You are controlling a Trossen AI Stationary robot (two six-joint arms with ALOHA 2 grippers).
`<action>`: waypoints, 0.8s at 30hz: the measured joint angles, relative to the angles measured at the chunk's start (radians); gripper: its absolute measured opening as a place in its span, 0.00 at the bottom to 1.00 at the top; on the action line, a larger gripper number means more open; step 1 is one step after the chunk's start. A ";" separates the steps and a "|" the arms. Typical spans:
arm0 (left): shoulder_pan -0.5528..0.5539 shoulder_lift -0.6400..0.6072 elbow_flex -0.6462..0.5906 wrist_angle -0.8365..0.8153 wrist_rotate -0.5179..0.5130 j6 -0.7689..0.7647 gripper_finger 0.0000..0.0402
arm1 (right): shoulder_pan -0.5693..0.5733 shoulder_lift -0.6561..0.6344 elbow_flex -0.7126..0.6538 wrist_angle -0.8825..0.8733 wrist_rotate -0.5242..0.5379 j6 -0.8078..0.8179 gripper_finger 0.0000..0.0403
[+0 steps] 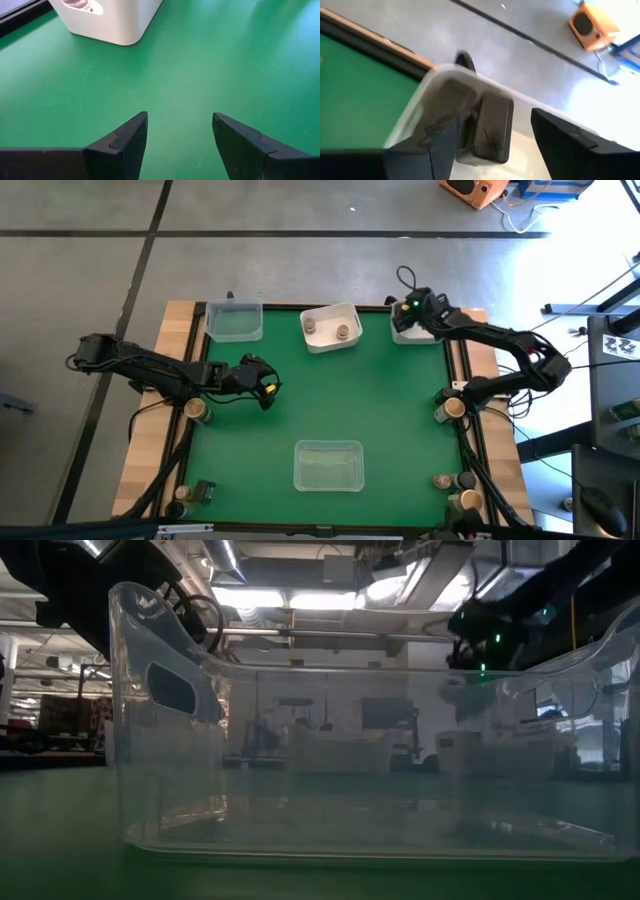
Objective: Sort spices by type
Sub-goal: Put the green seasoning can into the right white bin
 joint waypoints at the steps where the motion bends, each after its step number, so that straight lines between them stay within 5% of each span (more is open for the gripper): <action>1: 0.003 0.000 0.000 0.000 0.001 0.000 0.52 | 0.011 -0.024 0.014 -0.018 -0.003 -0.012 0.61; 8: 0.041 0.000 0.026 -0.002 0.038 0.035 0.62 | 0.170 -0.174 0.058 -0.049 -0.048 -0.084 0.60; 17: 0.016 0.000 0.138 -0.032 0.134 0.168 0.71 | 0.454 -0.267 0.057 -0.036 -0.272 -0.092 0.60; 24: -0.130 0.000 0.352 -0.458 0.144 0.059 0.68 | 0.686 -0.267 0.055 -0.052 -0.297 -0.092 0.60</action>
